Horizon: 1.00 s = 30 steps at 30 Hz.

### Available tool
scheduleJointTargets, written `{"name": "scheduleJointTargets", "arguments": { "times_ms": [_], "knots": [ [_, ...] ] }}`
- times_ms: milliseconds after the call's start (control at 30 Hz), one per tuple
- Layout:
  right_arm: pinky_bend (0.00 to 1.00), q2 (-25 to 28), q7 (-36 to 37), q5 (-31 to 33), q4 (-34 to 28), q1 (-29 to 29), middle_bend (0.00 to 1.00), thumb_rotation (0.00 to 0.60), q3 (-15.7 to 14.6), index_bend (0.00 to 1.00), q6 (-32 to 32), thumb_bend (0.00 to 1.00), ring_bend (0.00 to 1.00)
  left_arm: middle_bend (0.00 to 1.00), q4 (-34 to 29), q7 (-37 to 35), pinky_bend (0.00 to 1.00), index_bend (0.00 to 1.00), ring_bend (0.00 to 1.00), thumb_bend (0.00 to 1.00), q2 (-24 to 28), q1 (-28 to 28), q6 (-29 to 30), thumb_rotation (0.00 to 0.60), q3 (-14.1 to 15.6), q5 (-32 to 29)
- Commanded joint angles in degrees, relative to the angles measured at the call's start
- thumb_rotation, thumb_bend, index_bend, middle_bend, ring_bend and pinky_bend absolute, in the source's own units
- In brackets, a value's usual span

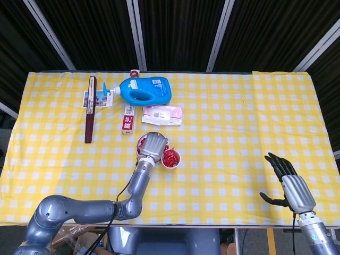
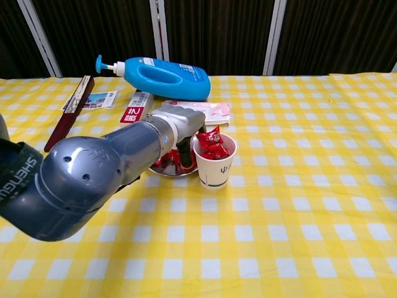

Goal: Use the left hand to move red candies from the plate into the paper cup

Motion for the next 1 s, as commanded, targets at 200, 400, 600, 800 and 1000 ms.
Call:
{"name": "scheduleJointTargets", "arguments": {
  "times_ms": [200,400,600,800,1000],
  "knots": [
    [0.0,0.08,0.24,-0.04,0.0,-0.06,0.0,0.6,0.01,0.0,0.18,0.28,0.0,0.96,-1.78,-0.1,1.0,0.54,1.0,0.41,1.9,1.37,1.41,0.6,0.27,0.81],
    [0.0,-0.04,0.11,-0.05,0.02,-0.07,0.0,0.6,0.02,0.0,0.22,0.28,0.0,0.96,-5.24,-0.6,1.0,0.55,1.0,0.41,5.3,2.67,3.01,0.6,-0.46,1.55],
    [0.0,-0.08,-0.04,0.11,-0.05,-0.04,0.0,0.6,0.08,0.0,0.15,0.28,0.0,0.96,-9.39,-1.19,1.0,0.55,1.0,0.41,8.96,3.59,4.56,0.6,-1.72,2.11],
    [0.0,-0.11,-0.19,0.2,-0.03,-0.08,0.0,0.6,0.11,0.0,0.22,0.28,0.0,0.96,-13.7,-2.36,1.0,0.55,1.0,0.41,11.52,4.25,5.64,0.6,-2.5,3.05],
    [0.0,-0.17,-0.35,0.17,0.0,-0.12,0.0,0.6,0.12,0.0,0.32,0.28,0.0,0.96,-18.13,-3.54,1.0,0.55,1.0,0.41,12.89,4.28,6.52,0.6,-3.08,4.51]
  ]
}}
